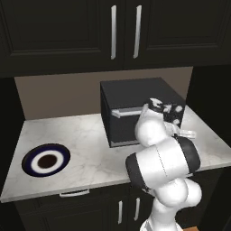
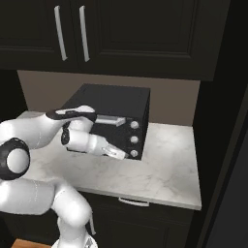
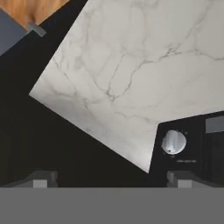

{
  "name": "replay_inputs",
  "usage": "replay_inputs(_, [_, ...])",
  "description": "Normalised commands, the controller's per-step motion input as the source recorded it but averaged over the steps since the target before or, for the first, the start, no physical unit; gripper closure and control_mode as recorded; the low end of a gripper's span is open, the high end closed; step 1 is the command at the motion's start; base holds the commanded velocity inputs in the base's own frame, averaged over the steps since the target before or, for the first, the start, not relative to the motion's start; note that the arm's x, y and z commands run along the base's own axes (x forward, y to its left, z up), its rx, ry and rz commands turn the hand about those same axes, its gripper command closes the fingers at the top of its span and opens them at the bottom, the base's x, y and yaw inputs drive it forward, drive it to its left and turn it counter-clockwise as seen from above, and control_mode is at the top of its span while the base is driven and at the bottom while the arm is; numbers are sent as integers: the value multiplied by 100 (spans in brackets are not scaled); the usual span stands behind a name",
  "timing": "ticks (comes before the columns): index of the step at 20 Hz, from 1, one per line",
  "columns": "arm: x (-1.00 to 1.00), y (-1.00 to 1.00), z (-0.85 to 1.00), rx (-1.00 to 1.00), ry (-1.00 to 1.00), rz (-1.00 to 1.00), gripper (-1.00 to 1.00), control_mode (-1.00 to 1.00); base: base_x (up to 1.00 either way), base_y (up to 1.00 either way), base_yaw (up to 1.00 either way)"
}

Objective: Pick up the bagel from the plate, place it on the toaster oven rack, close the door, and set the timer.

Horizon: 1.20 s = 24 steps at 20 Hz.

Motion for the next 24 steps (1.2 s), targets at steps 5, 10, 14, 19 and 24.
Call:
replay_inputs(5, [-73,0,100,33,11,6,-100,-100,0,0,0])
replay_inputs(10, [-15,0,100,35,26,15,-100,-100,0,0,0])
replay_inputs(14, [13,1,100,31,54,18,-100,-100,0,0,0])
replay_inputs(19, [20,3,100,15,69,12,-100,-100,0,0,0])
replay_inputs(24, [-11,0,100,0,66,3,-100,-100,0,0,0])
